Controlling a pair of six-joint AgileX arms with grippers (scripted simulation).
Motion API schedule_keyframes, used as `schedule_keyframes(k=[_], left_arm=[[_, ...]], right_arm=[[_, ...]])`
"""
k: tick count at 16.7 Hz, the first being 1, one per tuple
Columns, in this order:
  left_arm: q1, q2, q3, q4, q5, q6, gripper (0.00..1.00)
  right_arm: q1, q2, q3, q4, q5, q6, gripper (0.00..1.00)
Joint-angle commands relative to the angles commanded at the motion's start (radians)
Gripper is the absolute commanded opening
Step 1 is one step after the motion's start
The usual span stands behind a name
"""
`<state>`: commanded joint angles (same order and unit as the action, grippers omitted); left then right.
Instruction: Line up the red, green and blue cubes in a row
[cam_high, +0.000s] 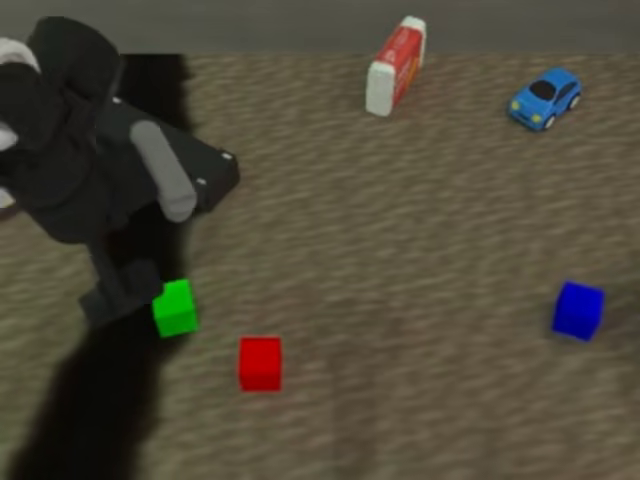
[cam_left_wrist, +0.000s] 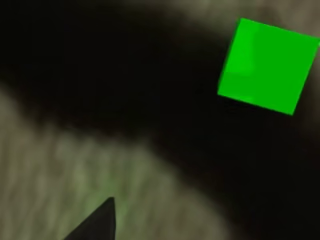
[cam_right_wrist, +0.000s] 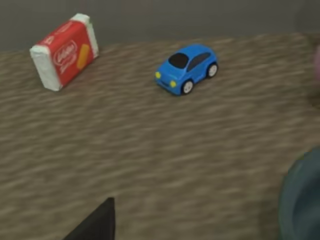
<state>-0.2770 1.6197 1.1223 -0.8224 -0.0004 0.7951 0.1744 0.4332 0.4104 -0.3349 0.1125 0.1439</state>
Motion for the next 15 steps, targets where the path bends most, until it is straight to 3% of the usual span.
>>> schedule_keyframes(k=[8, 15], left_arm=[[-0.058, 0.337, 0.258, -0.161, 0.001, 0.170, 1.00], [-0.058, 0.362, 0.275, -0.168, 0.002, 0.182, 1.00]], right_arm=[[-0.157, -0.409, -0.391, 0.316, -0.105, -0.138, 1.00], [-0.164, -0.433, -0.410, 0.335, -0.113, -0.144, 1.00]])
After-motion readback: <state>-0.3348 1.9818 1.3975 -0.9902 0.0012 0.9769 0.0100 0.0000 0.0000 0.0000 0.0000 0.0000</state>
